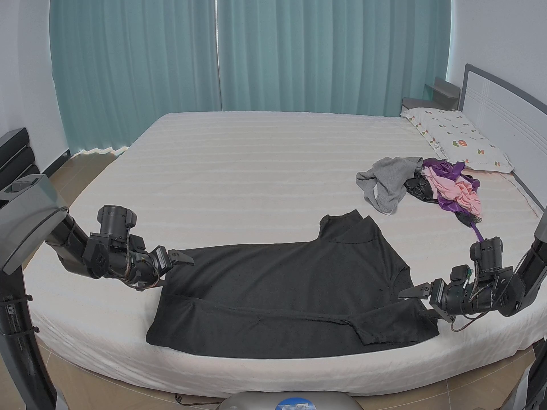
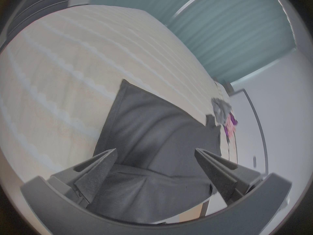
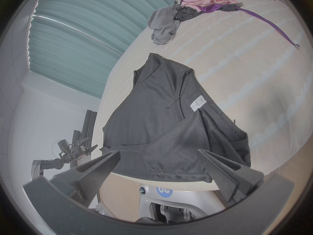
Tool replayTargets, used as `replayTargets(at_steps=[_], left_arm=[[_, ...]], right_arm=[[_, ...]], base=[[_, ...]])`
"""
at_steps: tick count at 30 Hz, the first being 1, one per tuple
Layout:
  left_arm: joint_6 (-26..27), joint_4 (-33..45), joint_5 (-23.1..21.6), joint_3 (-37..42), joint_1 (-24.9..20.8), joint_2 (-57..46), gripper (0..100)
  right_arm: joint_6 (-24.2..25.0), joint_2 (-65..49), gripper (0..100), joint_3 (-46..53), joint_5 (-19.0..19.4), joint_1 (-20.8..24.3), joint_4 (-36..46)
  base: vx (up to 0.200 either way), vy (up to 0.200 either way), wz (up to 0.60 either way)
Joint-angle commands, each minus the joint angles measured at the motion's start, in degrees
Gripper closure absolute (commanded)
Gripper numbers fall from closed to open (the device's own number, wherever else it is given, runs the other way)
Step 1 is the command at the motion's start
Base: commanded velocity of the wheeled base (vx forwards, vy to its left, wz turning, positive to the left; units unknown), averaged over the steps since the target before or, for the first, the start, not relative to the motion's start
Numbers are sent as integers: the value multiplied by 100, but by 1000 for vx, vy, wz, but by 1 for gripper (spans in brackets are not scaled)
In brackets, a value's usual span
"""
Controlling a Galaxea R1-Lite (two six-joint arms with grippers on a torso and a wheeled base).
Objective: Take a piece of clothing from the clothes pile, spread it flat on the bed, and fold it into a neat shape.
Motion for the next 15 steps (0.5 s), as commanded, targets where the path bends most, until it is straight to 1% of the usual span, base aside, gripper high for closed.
replayTargets(at_steps=[1, 2, 3, 6, 10, 11, 12, 15], left_arm=[[724, -383, -664, 629, 481, -9, 0], [1041, -717, -840, 848, 542, 61, 0], [1216, -955, -919, 954, 578, 123, 0], [1568, -1816, -998, 1384, 595, 378, 0], [1682, -2897, -963, 1710, 578, 791, 0], [1682, -2897, -963, 1710, 578, 791, 0], [1647, -3477, -1016, 1947, 578, 835, 0], [1656, -4110, -1025, 2237, 542, 879, 0]], right_arm=[[-10, 59, 0, -10, 10, 21, -2], [-28, 68, 0, -2, 10, 29, -2], [-36, 68, 0, 7, 19, 29, -2], [-28, 86, 0, 25, 19, 38, -108], [-63, 103, 0, 192, 80, 82, -336], [-63, 103, 0, 192, 80, 82, -336], [-63, 138, 0, 262, 107, 144, -486], [-63, 244, 0, 306, 107, 152, -714]], base=[[0, 0, 0], [0, 0, 0], [0, 0, 0], [0, 0, 0], [0, 0, 0], [0, 0, 0], [0, 0, 0], [0, 0, 0]])
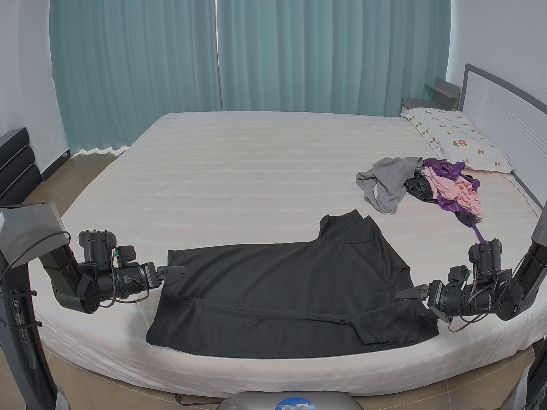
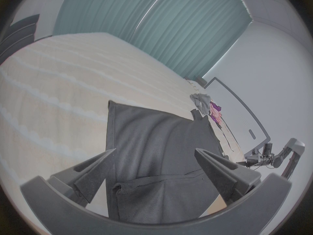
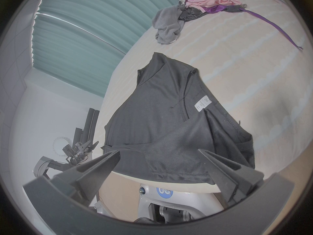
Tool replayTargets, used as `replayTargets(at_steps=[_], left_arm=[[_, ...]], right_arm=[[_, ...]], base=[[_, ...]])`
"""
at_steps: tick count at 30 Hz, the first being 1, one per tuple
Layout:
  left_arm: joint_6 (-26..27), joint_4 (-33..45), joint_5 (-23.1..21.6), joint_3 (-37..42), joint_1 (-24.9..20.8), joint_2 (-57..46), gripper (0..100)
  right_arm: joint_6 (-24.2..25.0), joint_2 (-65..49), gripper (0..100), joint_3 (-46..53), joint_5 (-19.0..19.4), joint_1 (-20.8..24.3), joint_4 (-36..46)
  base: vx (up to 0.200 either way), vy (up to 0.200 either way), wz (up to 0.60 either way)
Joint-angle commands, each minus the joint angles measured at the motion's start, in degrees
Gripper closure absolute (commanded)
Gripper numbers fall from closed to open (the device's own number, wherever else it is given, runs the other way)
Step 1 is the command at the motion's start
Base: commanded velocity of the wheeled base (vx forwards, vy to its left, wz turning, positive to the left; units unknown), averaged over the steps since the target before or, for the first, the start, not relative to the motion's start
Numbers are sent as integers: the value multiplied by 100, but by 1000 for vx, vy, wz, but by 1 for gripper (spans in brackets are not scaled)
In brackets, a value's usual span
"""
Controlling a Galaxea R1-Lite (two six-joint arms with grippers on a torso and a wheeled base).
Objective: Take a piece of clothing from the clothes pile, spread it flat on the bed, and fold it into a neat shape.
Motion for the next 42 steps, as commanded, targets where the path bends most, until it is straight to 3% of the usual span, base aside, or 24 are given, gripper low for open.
replayTargets(at_steps=[1, 6, 41, 42], left_arm=[[100, -980, -77, 759, -16, 461, 0], [100, -1472, -77, 865, -60, 585, 0], [100, -1525, -16, 707, -140, 901, 0], [100, -1525, -16, 707, -140, 901, 100]], right_arm=[[-13, 207, 0, 197, 41, 76, -398], [-13, 234, 0, 223, 41, 76, -477], [40, 225, 0, 223, 41, 155, -477], [40, 225, 0, 223, 41, 155, -477]], base=[[0, 0, 0], [0, 0, 0], [0, 0, 0], [0, 0, 0]])
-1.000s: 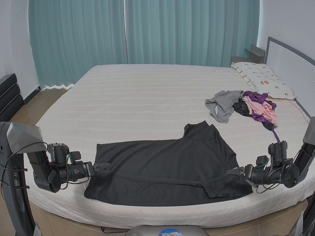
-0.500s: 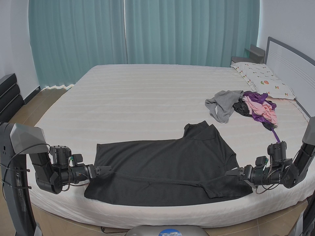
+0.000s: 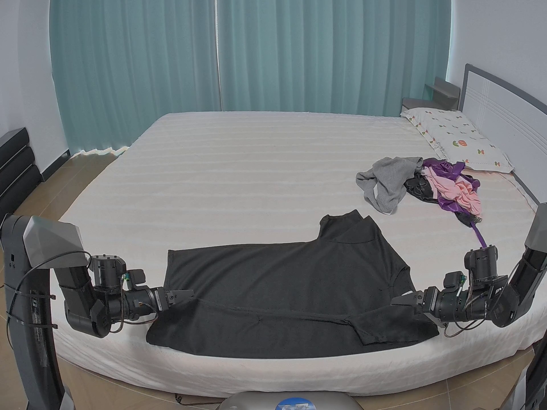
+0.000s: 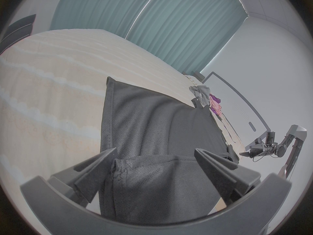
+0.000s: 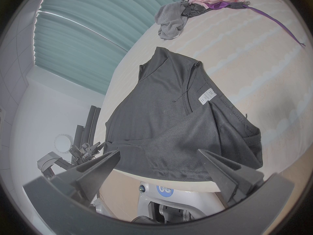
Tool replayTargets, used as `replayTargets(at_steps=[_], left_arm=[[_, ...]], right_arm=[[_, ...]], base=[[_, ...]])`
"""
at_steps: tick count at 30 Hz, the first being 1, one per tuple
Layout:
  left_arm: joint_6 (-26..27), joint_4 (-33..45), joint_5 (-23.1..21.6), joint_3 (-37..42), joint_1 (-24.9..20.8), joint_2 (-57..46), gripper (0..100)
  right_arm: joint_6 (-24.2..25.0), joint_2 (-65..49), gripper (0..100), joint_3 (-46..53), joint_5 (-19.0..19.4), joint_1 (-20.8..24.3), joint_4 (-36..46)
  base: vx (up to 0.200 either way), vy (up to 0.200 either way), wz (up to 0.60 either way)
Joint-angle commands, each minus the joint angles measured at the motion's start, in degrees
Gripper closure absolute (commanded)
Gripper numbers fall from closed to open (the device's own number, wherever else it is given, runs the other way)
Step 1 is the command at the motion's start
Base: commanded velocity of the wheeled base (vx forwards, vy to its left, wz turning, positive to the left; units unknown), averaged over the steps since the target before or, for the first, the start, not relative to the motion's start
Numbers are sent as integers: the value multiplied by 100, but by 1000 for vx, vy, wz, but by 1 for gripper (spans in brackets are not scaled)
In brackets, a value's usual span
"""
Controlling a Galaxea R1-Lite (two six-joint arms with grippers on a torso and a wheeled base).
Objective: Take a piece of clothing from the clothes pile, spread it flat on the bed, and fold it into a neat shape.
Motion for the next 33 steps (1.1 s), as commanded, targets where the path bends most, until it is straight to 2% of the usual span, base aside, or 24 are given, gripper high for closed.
replayTargets(at_steps=[1, 11, 24, 29, 33], left_arm=[[-18, -2, -1, -6, 7, 42, 100], [-27, -11, 25, 65, 139, -2, 100], [-133, -530, 104, 935, 139, -732, 100], [-203, -521, 254, 961, 121, -749, 100], [-203, -521, 254, 979, 112, -740, 100]], right_arm=[[7, -9, 0, -2, 3, 3, -2], [16, -27, 0, -11, 3, -32, -2], [-19, 52, 0, -363, -41, -225, -55], [-265, 369, 0, -565, -6, -287, -117], [-722, 632, 0, -741, 3, -418, -117]], base=[[0, 0, 0], [0, 0, 0], [0, 0, 0], [0, 0, 0], [0, 0, 0]])
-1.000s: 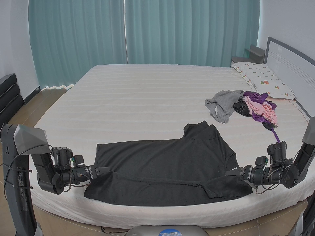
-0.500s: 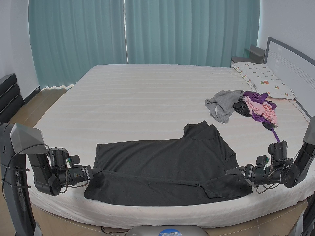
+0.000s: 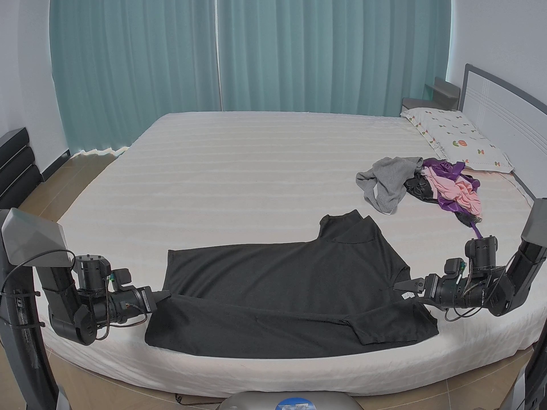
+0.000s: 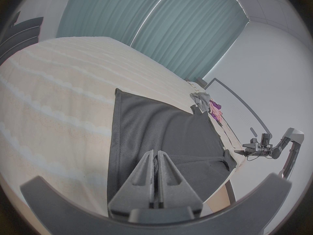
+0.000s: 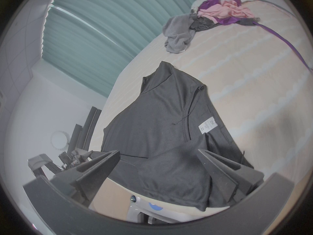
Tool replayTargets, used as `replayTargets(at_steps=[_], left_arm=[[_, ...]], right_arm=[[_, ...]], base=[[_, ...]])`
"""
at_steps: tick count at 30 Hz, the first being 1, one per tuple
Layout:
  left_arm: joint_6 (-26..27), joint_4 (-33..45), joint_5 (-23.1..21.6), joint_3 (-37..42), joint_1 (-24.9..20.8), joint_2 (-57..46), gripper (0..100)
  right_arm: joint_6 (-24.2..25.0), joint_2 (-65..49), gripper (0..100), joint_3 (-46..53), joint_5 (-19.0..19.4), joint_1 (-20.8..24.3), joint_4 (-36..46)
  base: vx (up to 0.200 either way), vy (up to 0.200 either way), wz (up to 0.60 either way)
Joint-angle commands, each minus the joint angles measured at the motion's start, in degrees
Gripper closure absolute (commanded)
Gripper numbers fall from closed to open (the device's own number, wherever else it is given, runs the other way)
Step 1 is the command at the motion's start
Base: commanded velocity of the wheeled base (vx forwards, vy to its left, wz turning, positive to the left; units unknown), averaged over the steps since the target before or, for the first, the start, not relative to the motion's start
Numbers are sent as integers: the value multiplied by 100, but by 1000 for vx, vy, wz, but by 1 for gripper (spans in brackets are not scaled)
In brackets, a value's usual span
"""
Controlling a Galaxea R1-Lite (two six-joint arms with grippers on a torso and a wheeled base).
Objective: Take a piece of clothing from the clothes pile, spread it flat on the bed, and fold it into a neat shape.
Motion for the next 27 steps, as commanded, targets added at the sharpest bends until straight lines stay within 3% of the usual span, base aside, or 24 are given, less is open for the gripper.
replayTargets(at_steps=[1, 8, 16, 27], left_arm=[[-5, 1, 10, 34, -10, -54, 100], [-5, 1, 10, 25, -27, -1, 100], [-23, -8, 10, 34, -62, -1, 100], [-243, -17, 10, 43, -106, -19, 100]], right_arm=[[-353, 384, 0, -209, 49, -162, 4], [-1241, 982, 0, -227, 251, -303, -374], [-1302, 1342, 0, -130, 735, -373, -1059], [-1443, 1553, 0, -192, 752, -452, -1314]], base=[[0, 0, 0], [0, 0, 0], [0, 0, 0], [0, 0, 0]])
